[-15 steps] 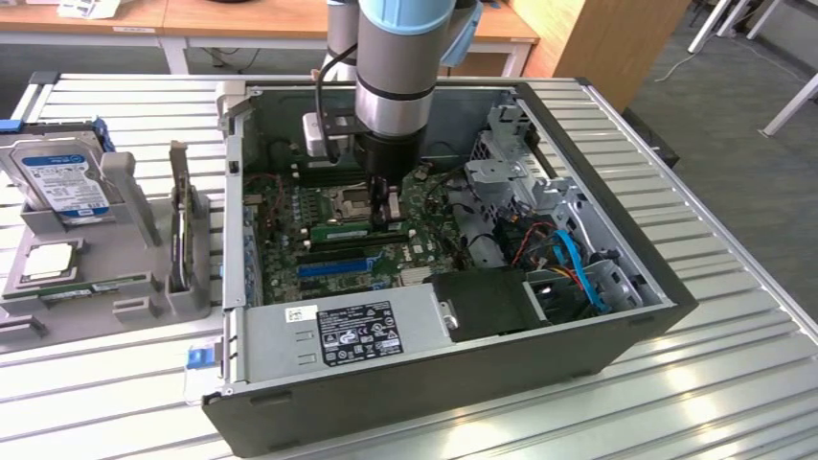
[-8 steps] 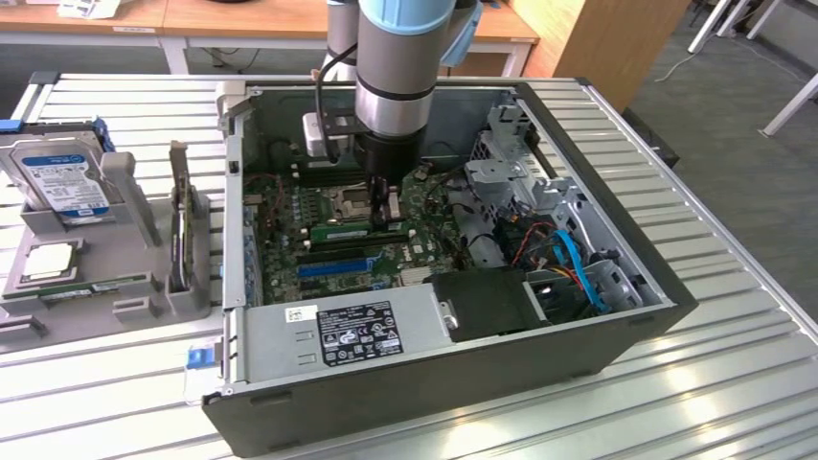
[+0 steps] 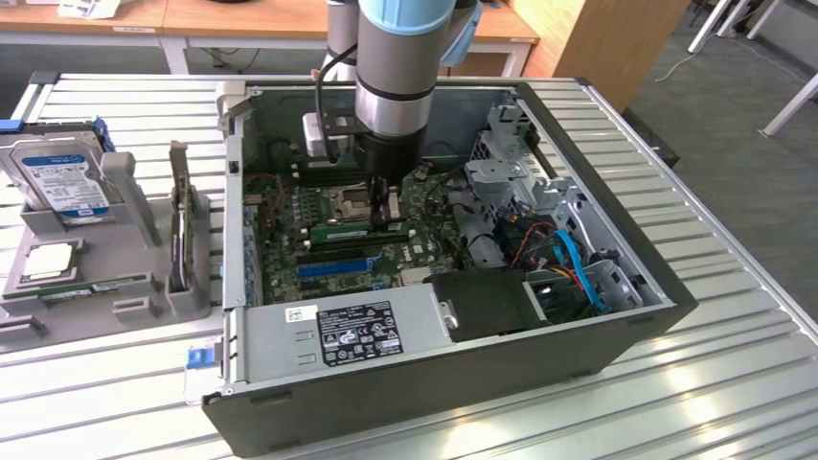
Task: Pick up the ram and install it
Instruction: 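Insert the ram into the slot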
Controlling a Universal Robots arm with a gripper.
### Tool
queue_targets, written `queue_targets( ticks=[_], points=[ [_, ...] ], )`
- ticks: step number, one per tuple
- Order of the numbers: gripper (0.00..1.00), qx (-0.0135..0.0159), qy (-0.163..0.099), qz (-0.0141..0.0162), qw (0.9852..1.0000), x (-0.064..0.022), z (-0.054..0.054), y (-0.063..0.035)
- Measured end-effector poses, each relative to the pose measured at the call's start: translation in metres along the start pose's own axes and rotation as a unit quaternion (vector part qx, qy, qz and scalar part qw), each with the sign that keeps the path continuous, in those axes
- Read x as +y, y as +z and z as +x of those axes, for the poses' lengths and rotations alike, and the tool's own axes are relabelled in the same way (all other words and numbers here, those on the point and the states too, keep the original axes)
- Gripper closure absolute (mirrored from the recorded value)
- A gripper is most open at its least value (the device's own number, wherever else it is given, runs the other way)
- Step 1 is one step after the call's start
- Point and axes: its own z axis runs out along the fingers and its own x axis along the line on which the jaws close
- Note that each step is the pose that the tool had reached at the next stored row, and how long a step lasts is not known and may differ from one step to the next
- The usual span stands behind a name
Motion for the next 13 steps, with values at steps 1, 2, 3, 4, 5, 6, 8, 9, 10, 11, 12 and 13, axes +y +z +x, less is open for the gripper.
queue_targets(
  ticks=[1, 2, 3, 4, 5, 6, 8, 9, 10, 11, 12, 13],
  points=[
    [0.88, 0.0000, 0.000, 0.0000, 1.0000, 0.0000, 0.0000, 0.0002],
    [0.88, 0.0000, 0.000, 0.0000, 1.0000, 0.0000, 0.0000, 0.0002],
    [0.88, 0.0000, 0.000, 0.0000, 1.0000, 0.0000, 0.0000, 0.0003],
    [0.88, 0.0000, 0.000, 0.0000, 1.0000, 0.0000, 0.0000, 0.0004],
    [0.88, -0.0001, 0.000, 0.0000, 1.0000, 0.0000, 0.0000, 0.0006],
    [0.88, 0.0000, 0.000, 0.0000, 1.0000, 0.0000, 0.0000, 0.0007],
    [0.88, 0.0000, 0.000, 0.0000, 1.0000, 0.0000, 0.0000, 0.0008],
    [0.88, 0.0000, 0.000, 0.0000, 1.0000, 0.0000, 0.0000, 0.0014],
    [0.88, 0.0000, 0.000, 0.0000, 1.0000, 0.0001, 0.0000, 0.0018],
    [0.88, 0.0000, 0.000, 0.0000, 1.0000, 0.0000, 0.0000, 0.0019],
    [0.88, 0.0000, 0.000, 0.0000, 1.0000, 0.0001, 0.0000, 0.0019],
    [0.88, 0.0000, 0.000, 0.0000, 1.0000, 0.0000, 0.0000, 0.0019]
  ],
)
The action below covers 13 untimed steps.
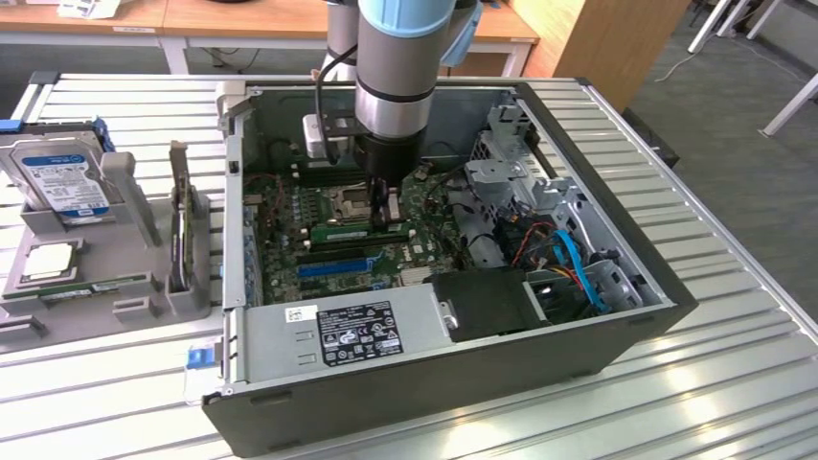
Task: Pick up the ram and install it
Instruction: 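Insert the ram into the slot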
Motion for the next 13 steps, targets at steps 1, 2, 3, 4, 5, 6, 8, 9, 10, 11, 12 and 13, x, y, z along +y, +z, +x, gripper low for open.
queue_targets(
  ticks=[1, 2, 3, 4, 5, 6, 8, 9, 10, 11, 12, 13],
  points=[
    [0.88, 0.0000, 0.000, 0.0000, 1.0000, -0.0003, 0.0000, 0.0000],
    [0.88, -0.0001, 0.000, 0.0000, 1.0000, -0.0005, 0.0000, 0.0001],
    [0.88, 0.0000, 0.000, 0.0000, 1.0000, -0.0006, 0.0000, 0.0000],
    [0.88, 0.0000, 0.000, 0.0000, 1.0000, -0.0006, 0.0000, 0.0000],
    [0.88, 0.0000, 0.000, 0.0000, 1.0000, -0.0006, 0.0000, 0.0000],
    [0.88, 0.0000, 0.000, 0.0000, 1.0000, -0.0006, 0.0000, 0.0000],
    [0.88, 0.0000, 0.000, 0.0000, 1.0000, -0.0007, 0.0000, 0.0000],
    [0.88, 0.0000, 0.000, 0.0001, 1.0000, -0.0006, 0.0000, 0.0000],
    [0.88, 0.0001, 0.000, 0.0001, 1.0000, -0.0006, 0.0000, 0.0000],
    [0.88, 0.0000, 0.000, 0.0003, 1.0000, -0.0005, 0.0000, 0.0000],
    [0.88, 0.0000, 0.000, 0.0005, 1.0000, -0.0004, 0.0000, 0.0001],
    [0.88, 0.0000, 0.000, 0.0006, 1.0000, -0.0002, 0.0000, 0.0001]
  ],
)
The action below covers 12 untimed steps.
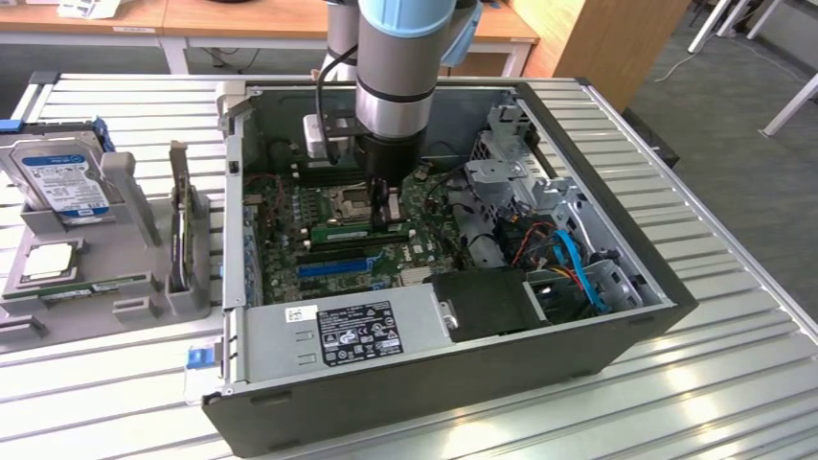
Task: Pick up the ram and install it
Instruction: 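Insert the ram into the slot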
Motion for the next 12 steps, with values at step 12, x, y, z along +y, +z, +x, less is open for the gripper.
queue_targets(
  ticks=[12],
  points=[
    [0.88, 0.0000, 0.000, 0.0013, 1.0000, 0.0016, 0.0001, 0.0009]
  ],
)
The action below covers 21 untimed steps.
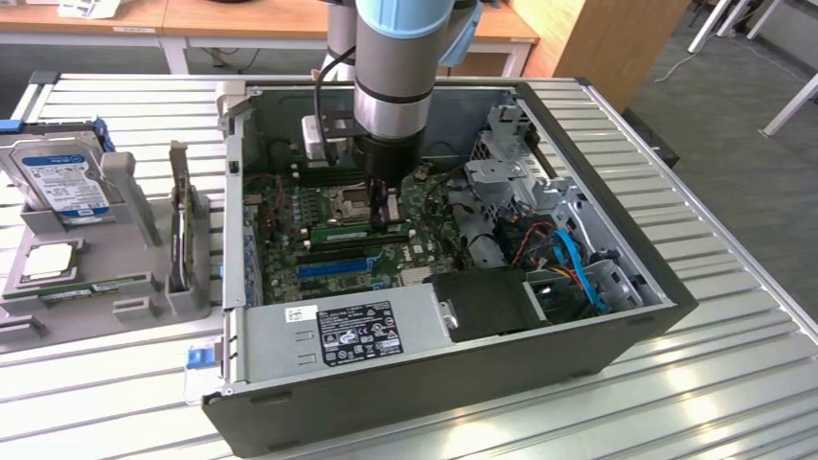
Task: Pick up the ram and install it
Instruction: 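Insert the ram into the slot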
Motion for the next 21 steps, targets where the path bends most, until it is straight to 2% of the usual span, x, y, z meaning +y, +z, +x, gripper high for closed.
queue_targets(
  ticks=[17, 18, 19, 20, 21],
  points=[
    [0.87, 0.0000, 0.000, -0.0001, 1.0000, 0.0011, 0.0000, 0.0011],
    [0.82, 0.0000, 0.000, 0.0001, 1.0000, 0.0010, 0.0000, 0.0011],
    [0.82, 0.0000, 0.000, 0.0002, 1.0000, 0.0010, 0.0000, 0.0011],
    [0.75, 0.0000, 0.000, 0.0002, 1.0000, 0.0010, 0.0000, 0.0011],
    [0.75, 0.0000, 0.000, 0.0002, 1.0000, 0.0010, 0.0000, 0.0011]
  ],
)
